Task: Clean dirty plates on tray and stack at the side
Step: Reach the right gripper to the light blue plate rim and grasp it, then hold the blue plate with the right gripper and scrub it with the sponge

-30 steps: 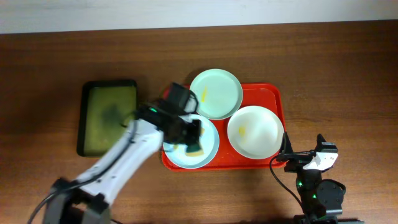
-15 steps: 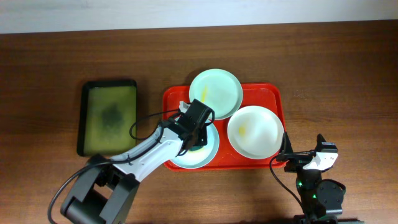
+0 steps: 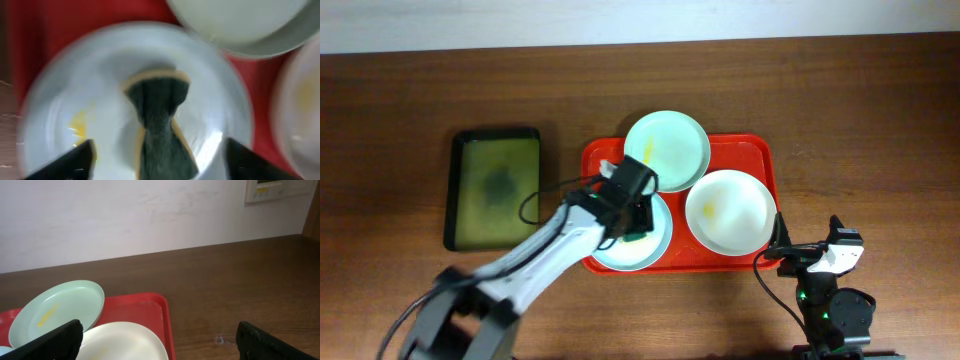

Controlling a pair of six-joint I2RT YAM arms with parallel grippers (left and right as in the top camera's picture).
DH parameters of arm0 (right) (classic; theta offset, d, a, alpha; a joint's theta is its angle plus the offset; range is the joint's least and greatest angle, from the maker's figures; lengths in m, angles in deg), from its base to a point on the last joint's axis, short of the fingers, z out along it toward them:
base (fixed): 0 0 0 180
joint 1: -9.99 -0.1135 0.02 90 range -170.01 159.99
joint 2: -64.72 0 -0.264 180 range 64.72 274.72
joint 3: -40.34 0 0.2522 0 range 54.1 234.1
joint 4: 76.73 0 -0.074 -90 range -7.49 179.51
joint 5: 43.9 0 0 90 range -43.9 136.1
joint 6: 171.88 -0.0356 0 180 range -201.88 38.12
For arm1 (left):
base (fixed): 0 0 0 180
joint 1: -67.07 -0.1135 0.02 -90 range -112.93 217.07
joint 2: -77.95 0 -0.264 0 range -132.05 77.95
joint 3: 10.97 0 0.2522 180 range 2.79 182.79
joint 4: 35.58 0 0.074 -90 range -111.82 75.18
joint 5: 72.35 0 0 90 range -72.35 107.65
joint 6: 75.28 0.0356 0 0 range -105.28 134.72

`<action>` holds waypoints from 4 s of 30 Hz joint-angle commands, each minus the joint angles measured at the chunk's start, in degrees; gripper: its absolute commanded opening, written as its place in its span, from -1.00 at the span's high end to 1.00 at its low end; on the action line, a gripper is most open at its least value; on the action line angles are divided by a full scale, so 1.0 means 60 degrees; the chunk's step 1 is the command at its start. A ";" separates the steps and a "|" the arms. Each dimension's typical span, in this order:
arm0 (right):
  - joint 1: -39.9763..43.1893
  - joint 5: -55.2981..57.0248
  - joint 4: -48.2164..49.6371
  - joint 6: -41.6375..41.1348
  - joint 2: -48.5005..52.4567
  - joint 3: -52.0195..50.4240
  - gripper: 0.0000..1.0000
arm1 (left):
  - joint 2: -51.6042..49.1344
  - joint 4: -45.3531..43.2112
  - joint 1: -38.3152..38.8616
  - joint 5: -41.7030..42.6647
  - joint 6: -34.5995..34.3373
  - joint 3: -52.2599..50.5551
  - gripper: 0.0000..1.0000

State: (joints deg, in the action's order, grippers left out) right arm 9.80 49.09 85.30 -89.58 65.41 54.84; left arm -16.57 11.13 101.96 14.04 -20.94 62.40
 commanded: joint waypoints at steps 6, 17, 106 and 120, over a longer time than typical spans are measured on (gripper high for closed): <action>0.0033 0.0051 -0.0040 -0.0004 -0.0055 -0.0069 -0.97 | 0.2433 0.1213 -0.0874 0.0109 0.0168 0.0339 -0.99; 0.0033 -0.5723 0.3585 -0.6193 -0.0055 -0.0069 -0.97 | 0.3293 0.2073 -0.1657 0.0062 0.0171 0.0339 -0.99; -0.4717 -0.2732 -0.3821 -0.0871 1.7449 0.9734 0.78 | 0.0827 0.1399 -0.1559 0.2484 0.1610 0.0321 -0.83; -0.4717 -0.2728 -0.3763 -0.0867 1.7449 0.9734 0.78 | -0.0801 0.0237 -0.1464 0.2528 0.1581 0.0321 -0.07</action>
State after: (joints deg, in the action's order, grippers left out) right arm -17.98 32.17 62.61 -95.09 169.36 113.44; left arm -20.92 12.72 92.94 28.72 -11.89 63.87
